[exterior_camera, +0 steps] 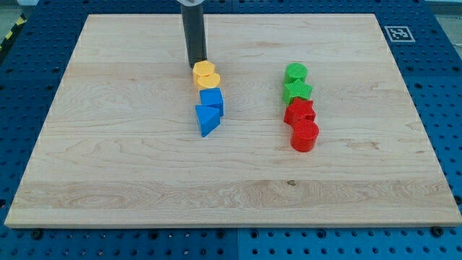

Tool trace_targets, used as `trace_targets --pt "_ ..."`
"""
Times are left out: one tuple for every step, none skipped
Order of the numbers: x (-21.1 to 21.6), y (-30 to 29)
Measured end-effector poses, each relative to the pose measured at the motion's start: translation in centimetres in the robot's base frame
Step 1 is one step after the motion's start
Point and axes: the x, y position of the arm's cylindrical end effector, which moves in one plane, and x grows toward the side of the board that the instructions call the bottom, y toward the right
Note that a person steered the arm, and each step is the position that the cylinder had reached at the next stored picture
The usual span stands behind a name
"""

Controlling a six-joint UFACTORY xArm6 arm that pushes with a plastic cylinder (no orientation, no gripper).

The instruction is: Slide the line of blocks down a bit

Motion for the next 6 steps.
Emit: trace_targets --pt "-0.4 0.0" --pt "-4.7 1.6" --pt "-4.7 8.2" --pt "-4.4 13.4" --pt "-2.7 18.5" --pt "0.5 17.6"
